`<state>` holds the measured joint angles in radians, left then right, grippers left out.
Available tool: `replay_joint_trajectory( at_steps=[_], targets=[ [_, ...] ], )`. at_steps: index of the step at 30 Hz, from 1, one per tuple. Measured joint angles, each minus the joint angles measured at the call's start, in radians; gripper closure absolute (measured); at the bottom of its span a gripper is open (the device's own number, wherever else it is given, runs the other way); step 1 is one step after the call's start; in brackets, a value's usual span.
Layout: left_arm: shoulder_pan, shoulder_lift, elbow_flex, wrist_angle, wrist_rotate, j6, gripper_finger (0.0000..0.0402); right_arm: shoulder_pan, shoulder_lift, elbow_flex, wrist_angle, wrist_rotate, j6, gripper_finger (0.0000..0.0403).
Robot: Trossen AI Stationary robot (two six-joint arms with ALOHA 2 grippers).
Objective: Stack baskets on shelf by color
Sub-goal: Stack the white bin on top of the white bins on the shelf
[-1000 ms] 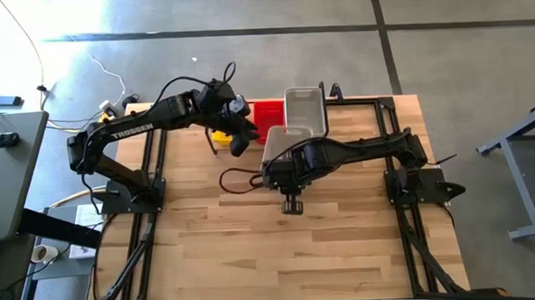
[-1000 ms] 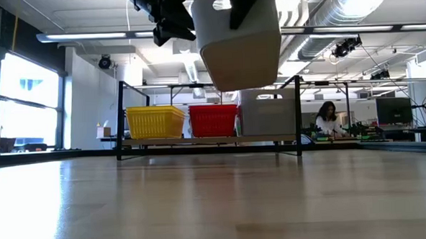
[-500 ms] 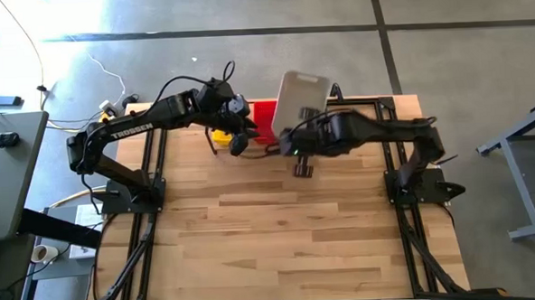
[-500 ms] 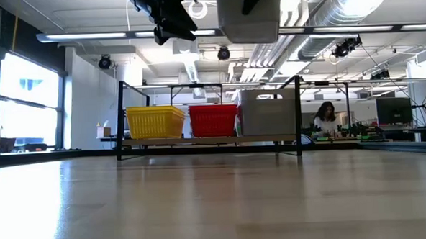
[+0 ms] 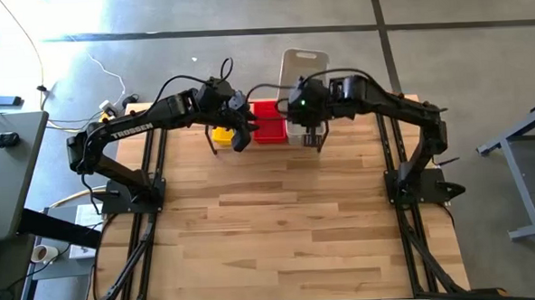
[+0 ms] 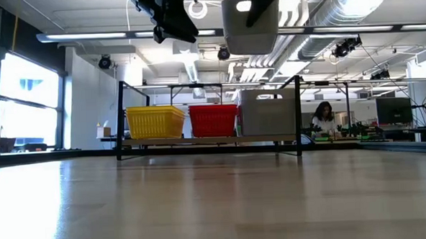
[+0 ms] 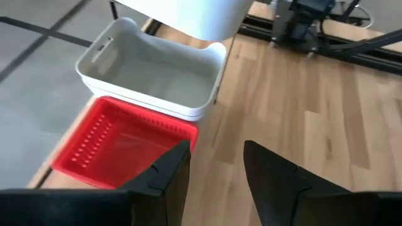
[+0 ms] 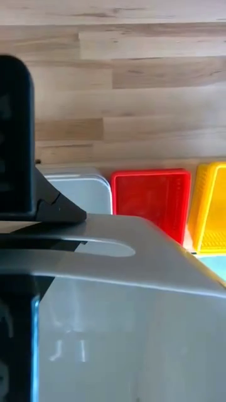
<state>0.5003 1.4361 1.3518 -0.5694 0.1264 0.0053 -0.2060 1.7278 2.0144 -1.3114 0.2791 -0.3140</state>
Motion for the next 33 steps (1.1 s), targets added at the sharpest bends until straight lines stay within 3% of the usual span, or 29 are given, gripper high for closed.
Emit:
replay_joint_trajectory(
  at_steps=[5, 12, 19, 33],
  targets=[
    [0.010, 0.000, 0.000, 0.000, -0.011, 0.006, 0.0261, -0.057, -0.004, -0.030, 0.029, -0.069, -0.040, 0.0402],
    [0.011, 0.000, 0.000, -0.001, -0.031, 0.006, 0.0261, -0.083, -0.100, -0.303, 0.225, -0.099, -0.088, 0.0402],
    [0.011, 0.000, 0.000, -0.001, -0.052, -0.001, 0.0261, -0.107, -0.155, -0.478, 0.345, -0.118, -0.134, 0.0402],
    [0.011, 0.000, 0.000, -0.001, -0.052, -0.005, 0.0261, -0.132, -0.125, -0.542, 0.360, -0.144, -0.237, 0.0402]
  ],
)
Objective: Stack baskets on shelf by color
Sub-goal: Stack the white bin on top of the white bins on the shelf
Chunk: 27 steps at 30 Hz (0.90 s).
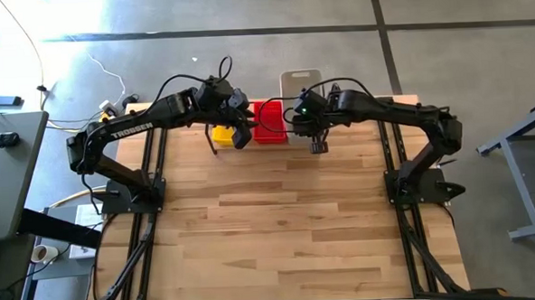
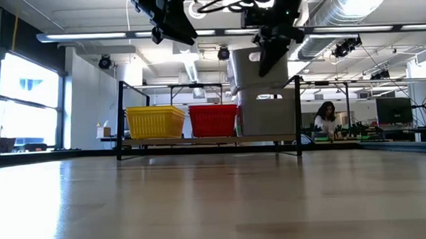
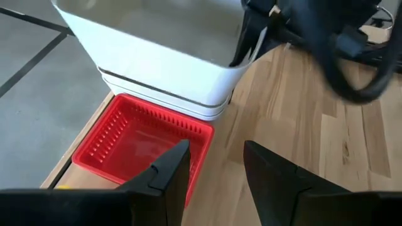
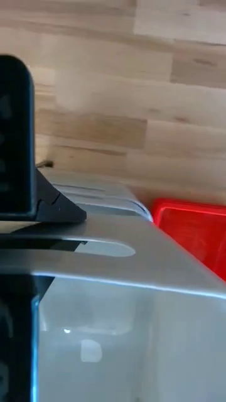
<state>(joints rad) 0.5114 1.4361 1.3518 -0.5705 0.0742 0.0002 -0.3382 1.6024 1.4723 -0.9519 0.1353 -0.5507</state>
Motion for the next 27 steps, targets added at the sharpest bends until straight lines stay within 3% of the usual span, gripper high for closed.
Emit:
replay_joint_trajectory(
  at_steps=[12, 27],
  targets=[
    [0.000, 0.000, 0.000, -0.001, 0.000, 0.000, 0.0261, -0.017, 0.043, 0.000, -0.052, 0.003, 0.009, 0.0402],
    [0.000, 0.000, 0.000, -0.012, -0.001, 0.014, 0.0261, -0.016, 0.096, 0.000, 0.013, -0.035, 0.038, 0.0402]
  ],
)
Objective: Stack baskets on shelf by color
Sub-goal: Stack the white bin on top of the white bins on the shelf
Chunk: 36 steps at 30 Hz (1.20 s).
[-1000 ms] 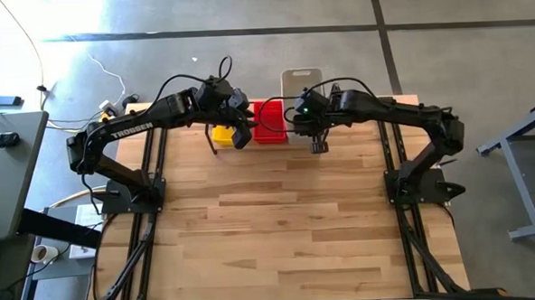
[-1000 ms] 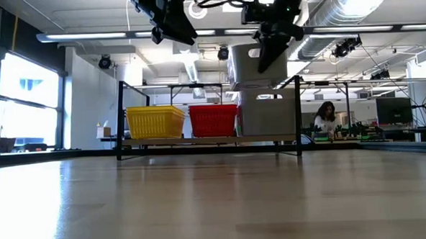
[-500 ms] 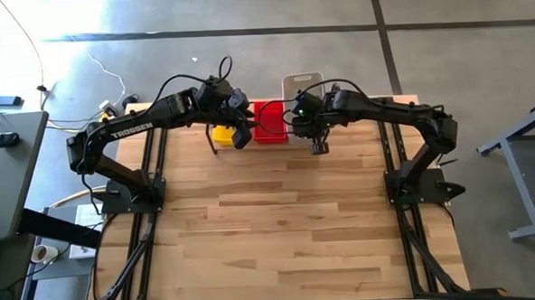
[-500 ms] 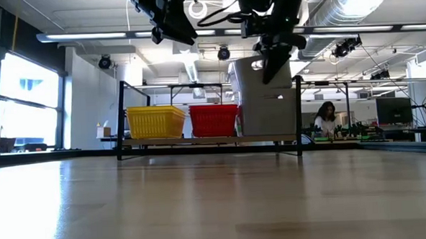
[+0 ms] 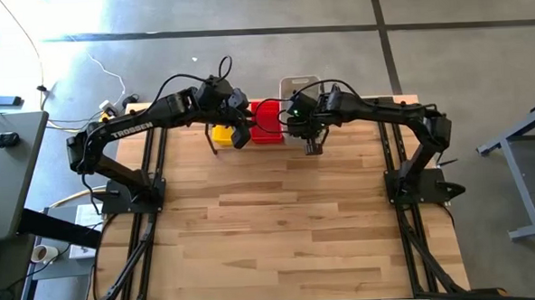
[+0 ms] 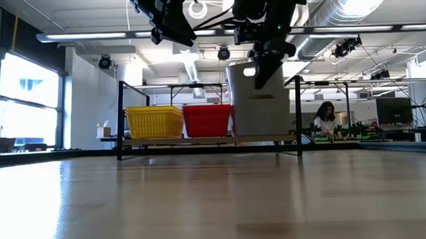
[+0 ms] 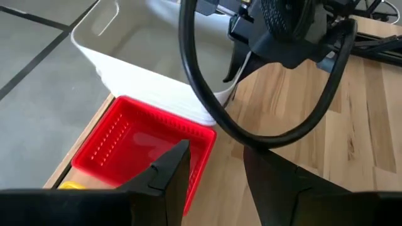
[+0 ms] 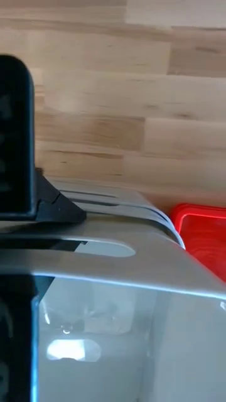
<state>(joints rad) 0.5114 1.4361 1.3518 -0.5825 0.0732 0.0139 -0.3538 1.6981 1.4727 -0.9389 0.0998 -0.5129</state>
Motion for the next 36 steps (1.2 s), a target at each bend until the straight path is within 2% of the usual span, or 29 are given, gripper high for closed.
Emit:
replay_joint_trajectory(
  at_steps=[11, 15, 24, 36],
  targets=[
    [0.000, 0.000, 0.000, 0.004, 0.001, 0.024, 0.0261, 0.001, 0.000, 0.000, 0.037, -0.014, 0.016, 0.0399],
    [0.000, 0.000, 0.000, 0.004, 0.001, 0.024, 0.0261, 0.001, 0.000, 0.000, 0.036, 0.004, 0.016, 0.0375],
    [0.000, 0.000, 0.000, 0.004, 0.001, 0.024, 0.0261, 0.001, -0.001, 0.004, 0.035, 0.005, 0.017, 0.0285],
    [0.000, 0.000, 0.000, 0.004, 0.001, 0.024, 0.0261, 0.001, -0.002, 0.071, -0.048, 0.002, 0.070, 0.0273]
  ],
)
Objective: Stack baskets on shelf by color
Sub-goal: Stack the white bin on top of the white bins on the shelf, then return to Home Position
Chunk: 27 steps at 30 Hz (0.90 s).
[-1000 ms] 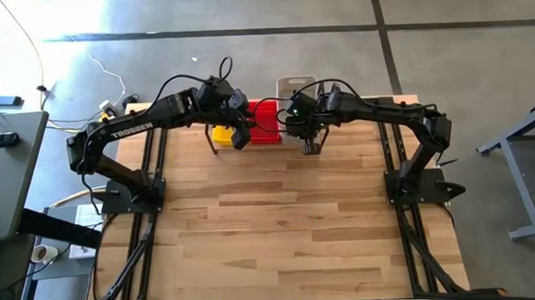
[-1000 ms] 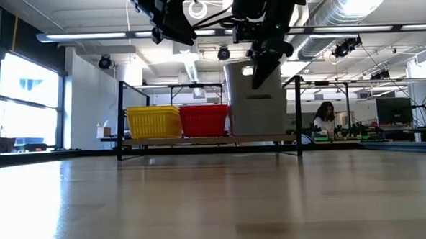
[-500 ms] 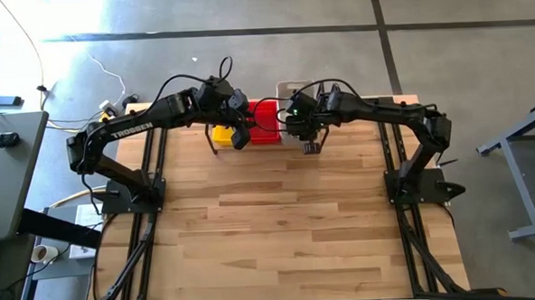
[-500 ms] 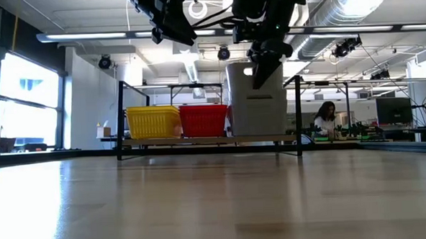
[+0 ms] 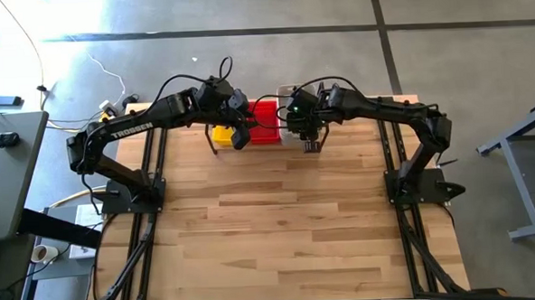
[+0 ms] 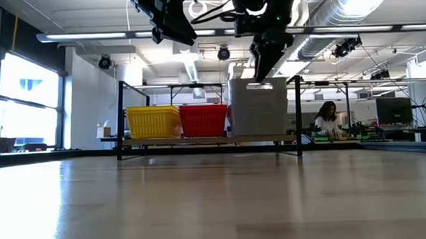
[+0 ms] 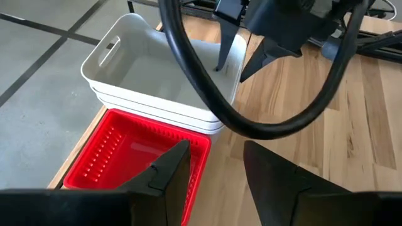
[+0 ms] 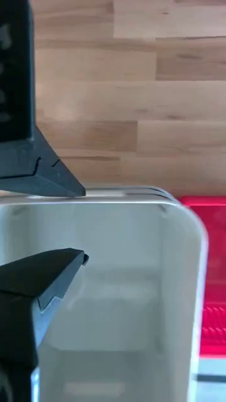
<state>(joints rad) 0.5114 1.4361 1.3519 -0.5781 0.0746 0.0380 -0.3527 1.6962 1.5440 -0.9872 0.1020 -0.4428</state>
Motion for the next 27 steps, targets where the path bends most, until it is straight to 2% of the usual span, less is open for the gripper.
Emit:
replay_joint_trajectory(
  at_steps=[9, 14, 17, 22, 27],
  targets=[
    [-0.001, -0.034, 0.000, 0.000, 0.003, -0.038, 0.0261, 0.034, -0.037, 0.000, -0.036, 0.008, 0.168, 0.0273],
    [-0.020, -0.080, 0.000, -0.040, 0.003, -0.019, 0.0261, 0.063, -0.056, 0.000, -0.021, 0.099, 0.291, 0.0273],
    [-0.037, -0.112, -0.012, -0.093, 0.003, -0.019, 0.0261, 0.087, -0.062, 0.000, -0.006, 0.115, 0.368, 0.0273],
    [-0.095, -0.213, -0.174, -0.034, 0.001, -0.061, 0.0261, 0.141, -0.066, 0.000, 0.071, 0.115, 0.496, 0.0273],
    [-0.155, -0.347, -0.362, 0.106, 0.002, -0.104, 0.0261, 0.194, -0.066, 0.000, 0.174, 0.131, 0.588, 0.0273]
  ],
)
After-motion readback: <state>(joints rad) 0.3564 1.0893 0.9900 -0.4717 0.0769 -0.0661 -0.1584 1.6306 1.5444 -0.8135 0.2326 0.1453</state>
